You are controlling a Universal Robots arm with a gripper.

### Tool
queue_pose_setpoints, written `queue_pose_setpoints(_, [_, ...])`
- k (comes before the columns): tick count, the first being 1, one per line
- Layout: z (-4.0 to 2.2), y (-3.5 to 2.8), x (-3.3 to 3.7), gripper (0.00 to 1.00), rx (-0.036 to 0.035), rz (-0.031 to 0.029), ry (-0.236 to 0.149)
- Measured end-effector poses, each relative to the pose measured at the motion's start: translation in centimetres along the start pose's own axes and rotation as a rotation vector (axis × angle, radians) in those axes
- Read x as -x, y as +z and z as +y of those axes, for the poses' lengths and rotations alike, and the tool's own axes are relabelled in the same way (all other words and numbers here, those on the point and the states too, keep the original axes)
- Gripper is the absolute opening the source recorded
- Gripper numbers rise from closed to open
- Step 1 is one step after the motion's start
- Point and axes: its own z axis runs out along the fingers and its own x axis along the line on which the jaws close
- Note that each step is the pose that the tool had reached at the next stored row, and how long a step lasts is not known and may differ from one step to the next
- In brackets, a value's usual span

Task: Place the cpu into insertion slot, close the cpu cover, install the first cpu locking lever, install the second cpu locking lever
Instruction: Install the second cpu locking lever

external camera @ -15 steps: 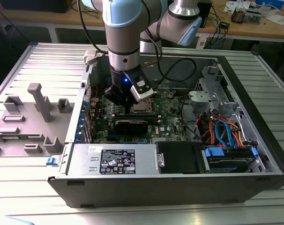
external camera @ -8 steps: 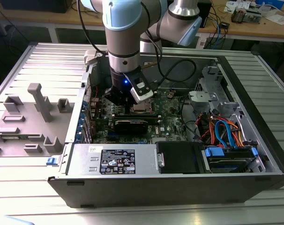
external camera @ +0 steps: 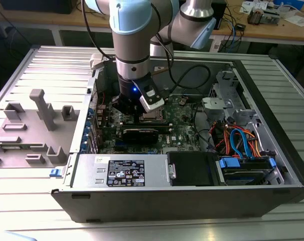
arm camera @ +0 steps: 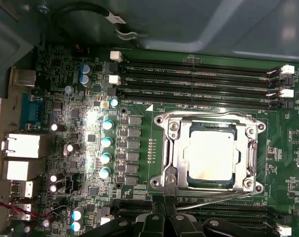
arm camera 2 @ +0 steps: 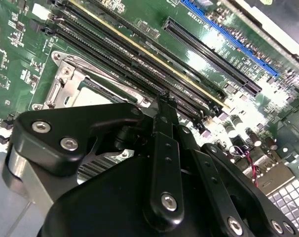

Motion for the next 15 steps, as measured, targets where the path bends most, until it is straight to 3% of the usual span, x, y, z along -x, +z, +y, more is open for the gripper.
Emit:
queue_pose_setpoints(10, [-0.17, -0.05, 0.08, 0.11, 0.0056, -0.0001, 0.000])
queue_pose_setpoints(14, [-0.15, 0.01, 0.08, 0.11, 0.0224, -0.0015, 0.001])
queue_pose_setpoints(15, [-0.14, 0.03, 0.08, 0.11, 0.0315, -0.0025, 0.001])
